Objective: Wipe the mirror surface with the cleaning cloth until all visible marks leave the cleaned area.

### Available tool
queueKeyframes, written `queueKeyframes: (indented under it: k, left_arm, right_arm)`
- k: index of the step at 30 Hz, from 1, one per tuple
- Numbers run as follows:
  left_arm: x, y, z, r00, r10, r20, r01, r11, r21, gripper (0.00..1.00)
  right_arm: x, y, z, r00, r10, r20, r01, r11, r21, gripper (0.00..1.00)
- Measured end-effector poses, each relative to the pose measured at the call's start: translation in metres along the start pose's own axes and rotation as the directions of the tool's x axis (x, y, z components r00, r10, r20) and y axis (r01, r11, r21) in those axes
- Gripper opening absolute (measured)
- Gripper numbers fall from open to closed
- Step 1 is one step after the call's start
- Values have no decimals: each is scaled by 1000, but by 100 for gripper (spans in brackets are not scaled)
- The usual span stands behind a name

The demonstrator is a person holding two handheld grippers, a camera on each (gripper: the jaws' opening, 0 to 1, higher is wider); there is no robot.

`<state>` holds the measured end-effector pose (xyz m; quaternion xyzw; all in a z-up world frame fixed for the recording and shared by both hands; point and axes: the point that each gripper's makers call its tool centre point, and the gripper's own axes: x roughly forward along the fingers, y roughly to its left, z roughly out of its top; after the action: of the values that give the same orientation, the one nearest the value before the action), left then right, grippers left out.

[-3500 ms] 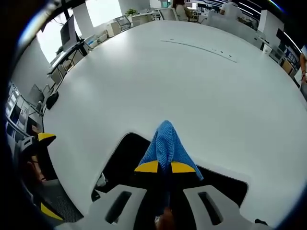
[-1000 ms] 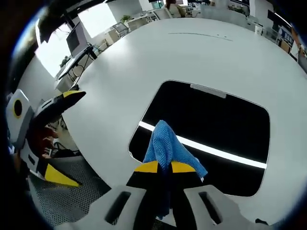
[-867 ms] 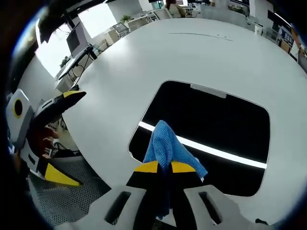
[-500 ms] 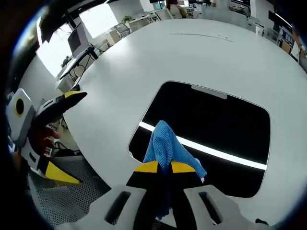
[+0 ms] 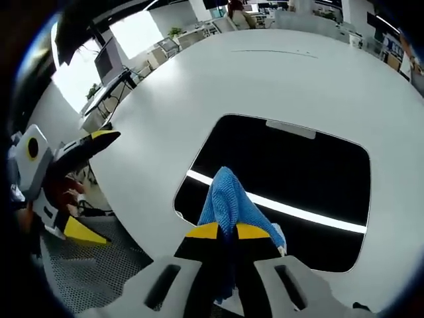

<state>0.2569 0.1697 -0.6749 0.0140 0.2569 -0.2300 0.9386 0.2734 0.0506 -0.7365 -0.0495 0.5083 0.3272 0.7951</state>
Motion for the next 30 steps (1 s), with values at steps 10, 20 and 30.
queueKeyframes:
  k: [10, 20, 30]
  left_arm:
    - [0, -1, 0, 1000, -2, -1, 2, 1000, 0, 98]
    - [1, -1, -2, 1000, -4, -10, 4, 1000, 0, 97]
    - [0, -3, -3, 1000, -11, -15, 11, 1000, 1, 97]
  right_arm:
    - [-5, -10, -4, 1000, -5, 1, 5, 998, 55, 2]
    - [-8, -16, -6, 1000, -19, -9, 19, 997, 76, 2]
    - [-8, -17, -6, 1000, -25, -14, 27, 996, 87, 2]
